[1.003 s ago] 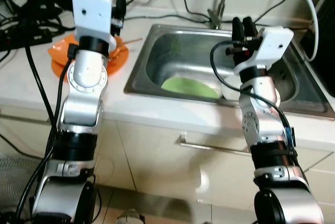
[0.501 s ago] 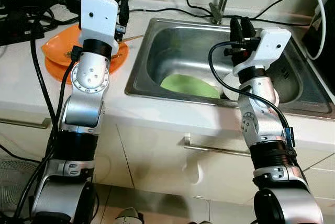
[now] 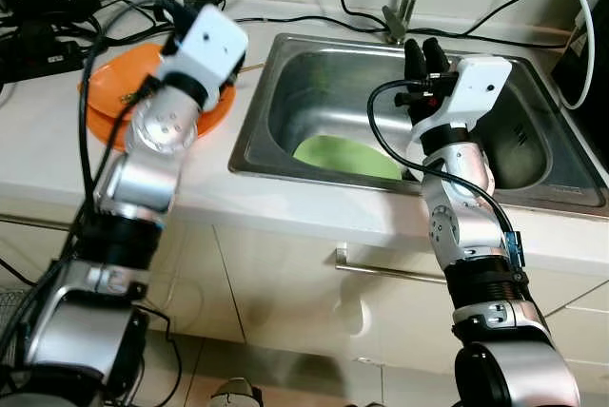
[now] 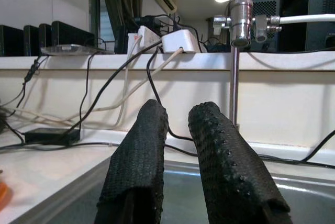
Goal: Kitchen organization
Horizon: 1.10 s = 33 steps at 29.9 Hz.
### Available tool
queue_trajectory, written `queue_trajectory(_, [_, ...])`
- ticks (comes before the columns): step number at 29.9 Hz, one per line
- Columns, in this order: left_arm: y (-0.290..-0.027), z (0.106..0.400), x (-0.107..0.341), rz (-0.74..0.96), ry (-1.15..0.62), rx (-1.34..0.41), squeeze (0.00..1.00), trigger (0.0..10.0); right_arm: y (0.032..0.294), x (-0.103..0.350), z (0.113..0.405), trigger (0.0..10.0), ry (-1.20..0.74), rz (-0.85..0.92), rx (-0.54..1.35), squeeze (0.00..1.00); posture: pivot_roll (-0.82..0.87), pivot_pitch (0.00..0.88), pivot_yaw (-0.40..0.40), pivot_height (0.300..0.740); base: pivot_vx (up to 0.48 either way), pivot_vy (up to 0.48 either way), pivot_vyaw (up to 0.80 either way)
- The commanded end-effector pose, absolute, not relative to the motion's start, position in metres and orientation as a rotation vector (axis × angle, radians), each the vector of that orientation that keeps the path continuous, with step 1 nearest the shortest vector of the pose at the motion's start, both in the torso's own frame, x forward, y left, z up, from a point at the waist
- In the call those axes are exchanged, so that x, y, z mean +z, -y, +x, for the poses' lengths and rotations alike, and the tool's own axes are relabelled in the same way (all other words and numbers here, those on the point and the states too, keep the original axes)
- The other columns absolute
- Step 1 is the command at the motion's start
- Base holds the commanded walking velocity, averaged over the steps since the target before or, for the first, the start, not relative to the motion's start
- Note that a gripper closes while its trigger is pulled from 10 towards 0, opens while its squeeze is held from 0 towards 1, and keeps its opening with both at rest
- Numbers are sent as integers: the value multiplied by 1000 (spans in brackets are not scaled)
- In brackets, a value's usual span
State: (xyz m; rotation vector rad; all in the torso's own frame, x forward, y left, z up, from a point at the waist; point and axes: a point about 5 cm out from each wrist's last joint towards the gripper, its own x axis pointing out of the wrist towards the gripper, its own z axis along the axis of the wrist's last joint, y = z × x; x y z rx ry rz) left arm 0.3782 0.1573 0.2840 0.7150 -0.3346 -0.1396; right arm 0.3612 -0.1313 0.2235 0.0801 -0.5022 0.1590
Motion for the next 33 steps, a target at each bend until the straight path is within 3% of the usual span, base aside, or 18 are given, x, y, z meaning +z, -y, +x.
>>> queue_trajectory(1, [-160, 384, 282, 739, 283, -176, 0, 10000, 129, 230, 362, 10000, 525, 91, 169, 0, 126, 3, 10, 740, 0, 0, 0])
queue_trajectory(13, [-168, 403, 277, 620, 119, -367, 0, 10000, 128, 229, 361, 10000, 525, 95, 164, 0, 127, 35, 21, 740, 0, 0, 0])
queue_trajectory(20, [-161, 409, 271, 687, 41, -484, 0, 10000, 127, 223, 356, 10000, 513, 105, 158, 0, 130, 69, 28, 740, 0, 0, 0])
queue_trajectory(33, [-159, 413, 281, 821, 25, -484, 0, 10000, 120, 207, 335, 10000, 483, 150, 140, 0, 143, 157, 68, 740, 0, 0, 0])
